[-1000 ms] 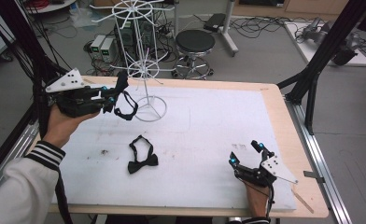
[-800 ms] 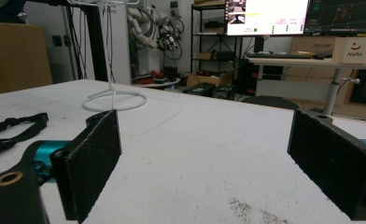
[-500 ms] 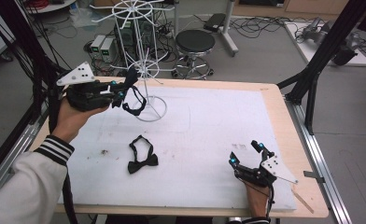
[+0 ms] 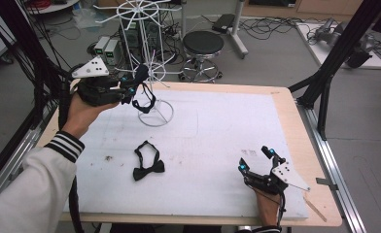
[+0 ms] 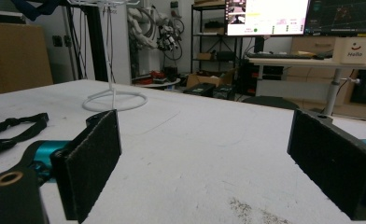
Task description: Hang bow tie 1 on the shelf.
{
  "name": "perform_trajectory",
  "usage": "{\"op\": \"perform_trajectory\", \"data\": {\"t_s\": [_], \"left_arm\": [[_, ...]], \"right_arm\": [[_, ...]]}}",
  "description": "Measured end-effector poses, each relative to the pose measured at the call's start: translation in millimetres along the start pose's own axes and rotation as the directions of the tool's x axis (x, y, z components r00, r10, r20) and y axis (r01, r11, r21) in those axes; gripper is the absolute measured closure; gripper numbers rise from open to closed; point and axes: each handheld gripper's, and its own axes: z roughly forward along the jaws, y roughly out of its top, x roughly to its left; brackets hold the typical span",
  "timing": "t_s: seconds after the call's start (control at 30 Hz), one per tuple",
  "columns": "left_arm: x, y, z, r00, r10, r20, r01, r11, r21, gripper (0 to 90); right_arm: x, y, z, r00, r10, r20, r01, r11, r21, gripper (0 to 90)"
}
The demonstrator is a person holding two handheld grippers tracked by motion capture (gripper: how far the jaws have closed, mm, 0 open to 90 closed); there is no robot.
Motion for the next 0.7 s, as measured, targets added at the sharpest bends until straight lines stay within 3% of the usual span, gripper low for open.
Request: {"op": "perform_trajectory", "data": {"t_s": [0.7], "left_arm": [[12.5, 6.9, 24.4, 0.9989, 0.013, -0.045, -0.010, 0.9974, 0.071, 74.2]], "right_arm": [[-0.8, 0.0, 0.2, 1.0000, -0.005, 0.000, 0.005, 1.0000, -0.006, 9.1]]}}
